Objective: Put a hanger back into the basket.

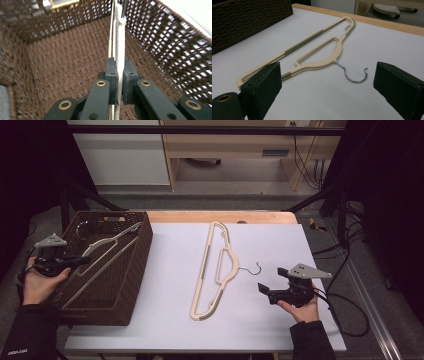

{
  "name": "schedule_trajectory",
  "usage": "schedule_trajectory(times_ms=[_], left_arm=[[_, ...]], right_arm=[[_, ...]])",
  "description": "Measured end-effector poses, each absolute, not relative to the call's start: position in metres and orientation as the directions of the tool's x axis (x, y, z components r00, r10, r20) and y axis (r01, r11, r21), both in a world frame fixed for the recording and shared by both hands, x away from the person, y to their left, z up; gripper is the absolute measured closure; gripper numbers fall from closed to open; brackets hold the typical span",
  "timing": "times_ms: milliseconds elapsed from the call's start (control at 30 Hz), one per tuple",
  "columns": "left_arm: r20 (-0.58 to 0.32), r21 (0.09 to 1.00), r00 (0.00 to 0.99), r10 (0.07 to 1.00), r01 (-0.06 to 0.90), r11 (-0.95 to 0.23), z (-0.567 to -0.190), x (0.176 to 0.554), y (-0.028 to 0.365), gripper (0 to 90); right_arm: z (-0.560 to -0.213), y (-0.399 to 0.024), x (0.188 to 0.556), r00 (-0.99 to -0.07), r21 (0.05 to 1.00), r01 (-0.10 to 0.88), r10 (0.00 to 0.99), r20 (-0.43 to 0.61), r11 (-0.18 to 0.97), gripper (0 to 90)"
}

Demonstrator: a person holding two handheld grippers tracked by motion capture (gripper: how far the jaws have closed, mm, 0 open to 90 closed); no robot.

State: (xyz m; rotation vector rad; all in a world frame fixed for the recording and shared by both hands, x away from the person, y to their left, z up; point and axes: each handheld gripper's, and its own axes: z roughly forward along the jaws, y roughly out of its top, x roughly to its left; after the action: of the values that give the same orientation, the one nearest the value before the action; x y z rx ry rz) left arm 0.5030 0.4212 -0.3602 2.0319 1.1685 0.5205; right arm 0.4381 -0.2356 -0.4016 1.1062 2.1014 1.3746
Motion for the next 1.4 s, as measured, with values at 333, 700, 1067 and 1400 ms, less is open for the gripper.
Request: schedule_trajectory(times_ms=[333,700,1067,1400], left_arm=[[-0.013,0.714,0.388,0.922,0.649,-0.263,-0.372,0.506,0.422,75.2],[0.053,0.817,0.296,0.954,0.537,-0.212,-0.343,0.479,0.418,45.8],[0.029,0.916,0.436,0.899,0.348,-0.199,-0.314,0.450,0.367,23.1],[0.023,0.934,0.544,0.839,0.288,-0.212,-0.316,0.442,0.297,5.5]], right_arm=[[-0.402,-0.234,0.438,-0.608,0.893,0.404,0.788,0.098,0.200,8.3],[-0.402,-0.234,0.438,-0.609,0.894,0.401,0.788,0.096,0.201,8.3],[-0.400,-0.237,0.437,-0.603,0.900,0.391,0.792,0.094,0.191,8.3],[-0.399,-0.238,0.436,-0.604,0.904,0.386,0.791,0.097,0.184,8.4]])
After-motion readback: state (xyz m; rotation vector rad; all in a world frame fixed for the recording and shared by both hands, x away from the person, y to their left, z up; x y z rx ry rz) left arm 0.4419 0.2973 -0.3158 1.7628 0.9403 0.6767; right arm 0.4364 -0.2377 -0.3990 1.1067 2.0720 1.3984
